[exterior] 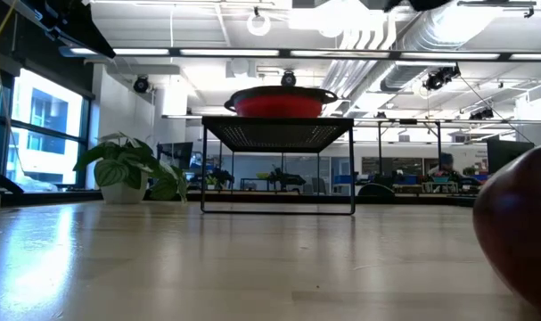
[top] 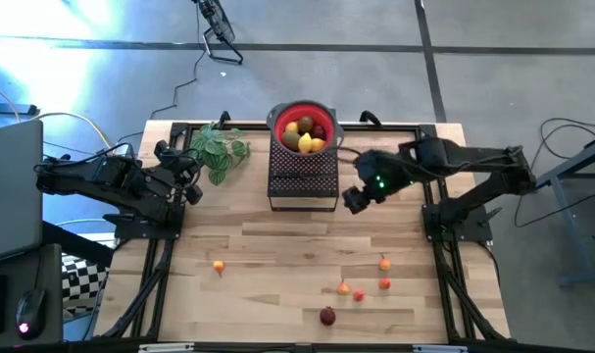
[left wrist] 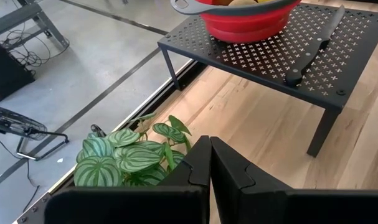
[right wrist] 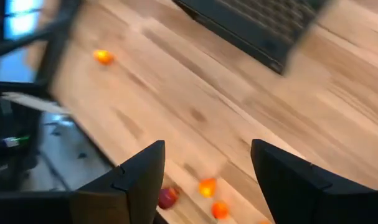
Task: Pick & Place Fruit
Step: Put the pear into the red strainer bowl
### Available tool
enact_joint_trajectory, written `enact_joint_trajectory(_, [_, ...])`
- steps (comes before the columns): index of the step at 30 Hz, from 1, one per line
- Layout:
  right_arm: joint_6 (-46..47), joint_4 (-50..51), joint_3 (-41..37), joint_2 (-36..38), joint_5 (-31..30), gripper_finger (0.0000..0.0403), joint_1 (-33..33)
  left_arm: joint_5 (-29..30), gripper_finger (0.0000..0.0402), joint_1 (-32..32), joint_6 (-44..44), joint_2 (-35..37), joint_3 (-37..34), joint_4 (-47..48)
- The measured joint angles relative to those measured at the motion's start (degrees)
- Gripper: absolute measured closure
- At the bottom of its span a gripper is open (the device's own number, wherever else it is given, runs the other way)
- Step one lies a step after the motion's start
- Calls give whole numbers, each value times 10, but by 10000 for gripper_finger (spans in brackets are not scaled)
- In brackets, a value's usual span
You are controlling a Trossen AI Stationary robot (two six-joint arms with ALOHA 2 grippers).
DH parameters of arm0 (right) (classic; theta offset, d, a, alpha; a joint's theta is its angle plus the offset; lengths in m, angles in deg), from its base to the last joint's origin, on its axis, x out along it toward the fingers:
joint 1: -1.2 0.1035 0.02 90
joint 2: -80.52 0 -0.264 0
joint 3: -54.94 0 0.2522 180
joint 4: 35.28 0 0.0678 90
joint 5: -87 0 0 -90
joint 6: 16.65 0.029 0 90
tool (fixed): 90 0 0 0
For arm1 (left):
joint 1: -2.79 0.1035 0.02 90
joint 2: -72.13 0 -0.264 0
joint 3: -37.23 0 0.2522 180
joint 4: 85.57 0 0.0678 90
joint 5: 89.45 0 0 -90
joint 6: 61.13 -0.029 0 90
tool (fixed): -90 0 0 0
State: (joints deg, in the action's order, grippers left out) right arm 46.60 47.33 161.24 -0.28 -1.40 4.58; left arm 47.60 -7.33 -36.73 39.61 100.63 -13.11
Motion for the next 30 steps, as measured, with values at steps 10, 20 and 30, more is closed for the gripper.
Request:
enact_joint_trajectory(10, [166,151,0,0,-59,172,66,0,402,0,0,0,0,0])
enact_joint_trajectory(20, [266,196,-3,-20,-60,172,118,0,402,0,0,0,0,0])
enact_joint_trajectory(30, [334,195,-113,-22,30,172,146,1,402,0,-1,0,0,0])
